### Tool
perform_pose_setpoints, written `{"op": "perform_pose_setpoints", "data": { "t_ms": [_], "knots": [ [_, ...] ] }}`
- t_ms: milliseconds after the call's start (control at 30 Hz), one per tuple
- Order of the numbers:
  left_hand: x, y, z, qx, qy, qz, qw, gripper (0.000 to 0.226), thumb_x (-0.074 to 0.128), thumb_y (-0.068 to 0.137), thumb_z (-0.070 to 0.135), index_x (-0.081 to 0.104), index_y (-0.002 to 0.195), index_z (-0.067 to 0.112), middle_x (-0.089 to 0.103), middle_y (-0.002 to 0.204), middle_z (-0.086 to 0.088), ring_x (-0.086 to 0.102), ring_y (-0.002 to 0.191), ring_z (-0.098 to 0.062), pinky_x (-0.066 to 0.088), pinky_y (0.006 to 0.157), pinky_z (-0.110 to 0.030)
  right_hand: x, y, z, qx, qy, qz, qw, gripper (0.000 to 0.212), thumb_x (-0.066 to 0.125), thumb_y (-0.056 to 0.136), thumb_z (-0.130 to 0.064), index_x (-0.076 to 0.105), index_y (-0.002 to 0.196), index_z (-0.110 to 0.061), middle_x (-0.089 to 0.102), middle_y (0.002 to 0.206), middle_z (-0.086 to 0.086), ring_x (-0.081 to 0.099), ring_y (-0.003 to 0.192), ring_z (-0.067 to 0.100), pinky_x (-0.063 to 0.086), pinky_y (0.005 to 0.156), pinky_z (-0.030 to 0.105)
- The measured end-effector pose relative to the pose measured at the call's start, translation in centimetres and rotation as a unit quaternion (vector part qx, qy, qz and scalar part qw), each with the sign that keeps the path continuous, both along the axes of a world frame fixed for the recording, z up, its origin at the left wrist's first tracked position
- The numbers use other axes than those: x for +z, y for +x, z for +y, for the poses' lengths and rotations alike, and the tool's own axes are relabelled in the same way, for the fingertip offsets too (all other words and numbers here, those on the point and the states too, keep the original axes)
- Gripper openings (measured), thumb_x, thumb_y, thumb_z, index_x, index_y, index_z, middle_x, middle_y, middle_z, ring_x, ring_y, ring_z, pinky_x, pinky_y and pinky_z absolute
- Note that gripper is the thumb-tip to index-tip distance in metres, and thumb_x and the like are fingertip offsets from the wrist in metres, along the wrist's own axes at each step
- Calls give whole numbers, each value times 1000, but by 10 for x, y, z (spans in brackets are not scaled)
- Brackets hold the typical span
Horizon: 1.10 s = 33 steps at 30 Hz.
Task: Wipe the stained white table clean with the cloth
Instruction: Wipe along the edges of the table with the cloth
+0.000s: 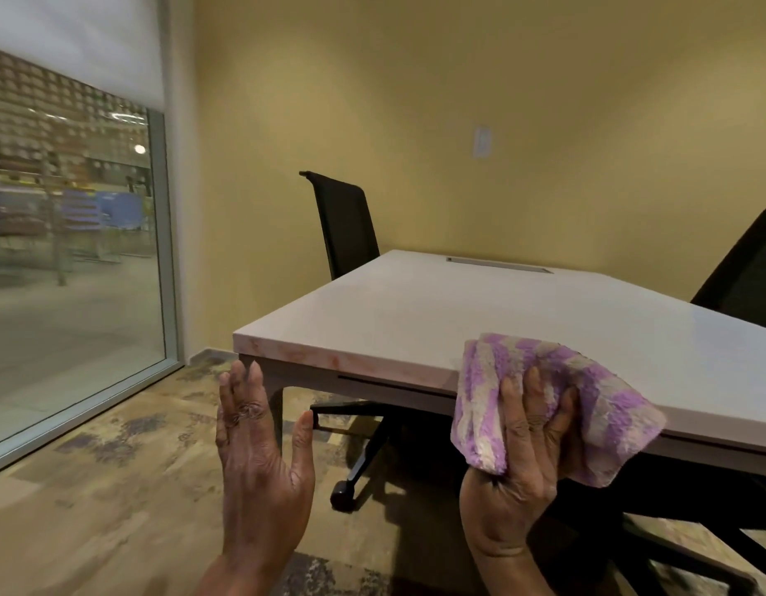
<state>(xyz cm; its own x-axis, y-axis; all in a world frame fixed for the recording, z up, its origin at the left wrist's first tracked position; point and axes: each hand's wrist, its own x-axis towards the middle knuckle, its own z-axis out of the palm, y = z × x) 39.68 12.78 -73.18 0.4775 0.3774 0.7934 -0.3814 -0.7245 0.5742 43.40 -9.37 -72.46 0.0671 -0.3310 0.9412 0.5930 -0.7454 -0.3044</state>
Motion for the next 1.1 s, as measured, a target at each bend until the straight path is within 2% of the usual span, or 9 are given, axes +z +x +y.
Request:
{"op": "perform_pose_setpoints", "data": {
  "t_ms": [133,200,367,600,767,900,967,1100],
  "knots": [
    [-3,3,5,-3,-36,28,999,87,49,97,40,-7,162,28,-6,172,8,-7,158,-11,6,127,-47,-2,3,16,33,-18,-9,999,34,53,105,-16,61,136,-4,55,148,18,31,152,43,22,123,59],
    [-5,4,5,-1,-30,35,999,88,48,96,42,-10,161,29,-8,171,8,-8,157,-10,6,127,-49,-2,5,21,60,-25,2,998,35,53,106,-19,61,137,-5,54,150,16,31,152,44,22,124,58],
    [-5,6,7,-3,-44,37,998,89,47,95,45,-11,161,30,-8,171,10,-9,157,-7,8,127,-47,-5,8,38,71,-72,9,995,37,56,106,-26,62,139,-11,56,151,9,33,151,43,29,117,67],
    [-7,11,11,8,-41,38,998,89,48,95,44,-9,161,29,-5,172,8,-7,157,-7,9,127,-45,-6,16,60,79,-112,-11,990,40,57,104,-26,61,143,-18,50,157,0,34,152,39,29,119,63],
    [-8,10,14,13,-27,32,999,90,49,95,44,-10,161,28,-5,172,7,-7,157,-10,7,126,-43,-8,21,77,82,-126,-14,989,63,72,93,-18,49,152,-25,47,160,0,30,154,38,21,124,58],
    [-10,11,22,24,-12,32,999,86,47,99,45,-10,161,27,-5,172,6,-6,158,-11,8,127,-44,-7,24,84,84,-136,-25,987,78,82,82,-12,48,152,-23,46,160,2,29,154,37,17,127,49],
    [-12,12,26,30,2,35,999,81,40,102,50,-10,161,27,-6,172,7,-6,158,-12,8,127,-43,-5,24,88,89,-149,-29,984,73,82,82,-11,52,149,-19,48,159,5,30,154,37,17,127,49],
    [-19,17,32,43,28,59,997,84,30,97,60,-8,162,23,-8,172,5,-7,158,-15,10,127,-47,-1,23,95,95,-171,-40,980,59,79,86,-12,59,141,-10,54,152,13,31,154,34,18,128,46]
  ]
}}
